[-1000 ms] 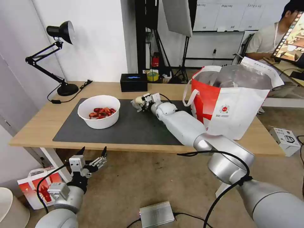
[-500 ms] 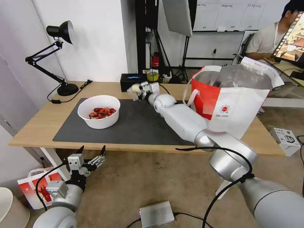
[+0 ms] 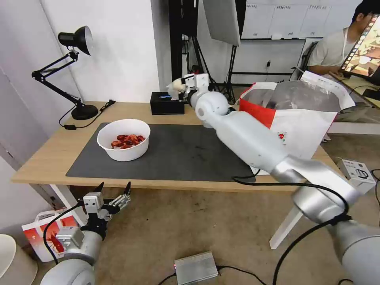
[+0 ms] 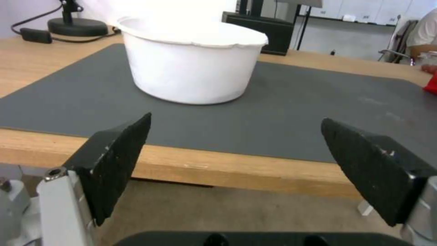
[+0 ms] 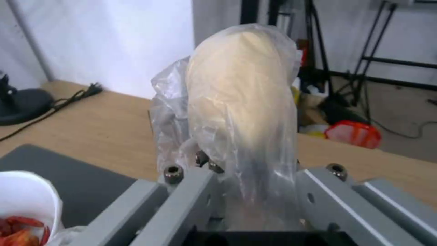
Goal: Pick up the trash from the table and place it into the takeout bag.
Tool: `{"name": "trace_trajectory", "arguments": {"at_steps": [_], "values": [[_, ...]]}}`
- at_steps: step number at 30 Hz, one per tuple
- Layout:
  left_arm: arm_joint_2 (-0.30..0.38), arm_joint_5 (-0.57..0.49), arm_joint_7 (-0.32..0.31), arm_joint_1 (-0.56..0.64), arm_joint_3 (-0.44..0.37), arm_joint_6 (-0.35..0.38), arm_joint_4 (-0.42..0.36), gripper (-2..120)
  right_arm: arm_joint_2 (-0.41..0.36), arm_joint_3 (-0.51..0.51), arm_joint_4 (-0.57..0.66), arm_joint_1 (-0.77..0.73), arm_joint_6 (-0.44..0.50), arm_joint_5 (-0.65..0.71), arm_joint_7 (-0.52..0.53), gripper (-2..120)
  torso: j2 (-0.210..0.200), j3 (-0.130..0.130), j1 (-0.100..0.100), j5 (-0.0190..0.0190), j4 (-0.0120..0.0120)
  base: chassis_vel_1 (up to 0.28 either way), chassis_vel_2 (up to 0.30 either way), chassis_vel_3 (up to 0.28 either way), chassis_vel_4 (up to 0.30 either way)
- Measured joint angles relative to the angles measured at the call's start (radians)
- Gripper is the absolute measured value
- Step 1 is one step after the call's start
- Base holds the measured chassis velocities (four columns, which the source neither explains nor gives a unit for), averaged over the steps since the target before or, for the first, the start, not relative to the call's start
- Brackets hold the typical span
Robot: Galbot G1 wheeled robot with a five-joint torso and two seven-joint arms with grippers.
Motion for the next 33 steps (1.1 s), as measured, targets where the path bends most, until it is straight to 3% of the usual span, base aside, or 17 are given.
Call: {"name": "trace_trajectory", "arguments": {"at_steps": [3,12,16,20,33], "values": [[-0.001,0.002,0.0,0.006,-0.002,0.0,-0.001,100,-0.048,0.044,0.095,-0.006,-0.037,0.054,0.066,4,0.0,0.0,0.0,0.0,0.0,0.0,0.0,0.0,0.0],[-0.004,0.006,-0.001,0.008,0.0,0.0,-0.005,100,-0.132,0.086,0.228,-0.001,-0.056,0.145,0.142,4,0.0,0.0,0.0,0.0,0.0001,0.0,0.0,0.0,0.0],[-0.012,0.011,-0.001,0.022,-0.007,0.001,-0.015,100,-0.187,0.119,0.317,0.004,-0.086,0.237,0.287,4,0.0,0.0,0.0,-0.0001,0.0,0.0,0.0,0.0,0.0],[-0.03,0.025,0.0,0.049,-0.021,-0.01,-0.026,100,-0.216,0.139,0.352,0.006,-0.098,0.28,0.342,4,0.0,0.0,0.0,-0.0001,-0.0001,0.0,0.0,0.0,0.0],[-0.052,0.046,0.004,0.085,-0.033,-0.017,-0.061,100,-0.421,0.176,0.484,0.005,-0.107,0.398,0.416,4,0.0,0.0,0.0,-0.0001,-0.0001,0.0,0.0,0.0,0.0]]}}
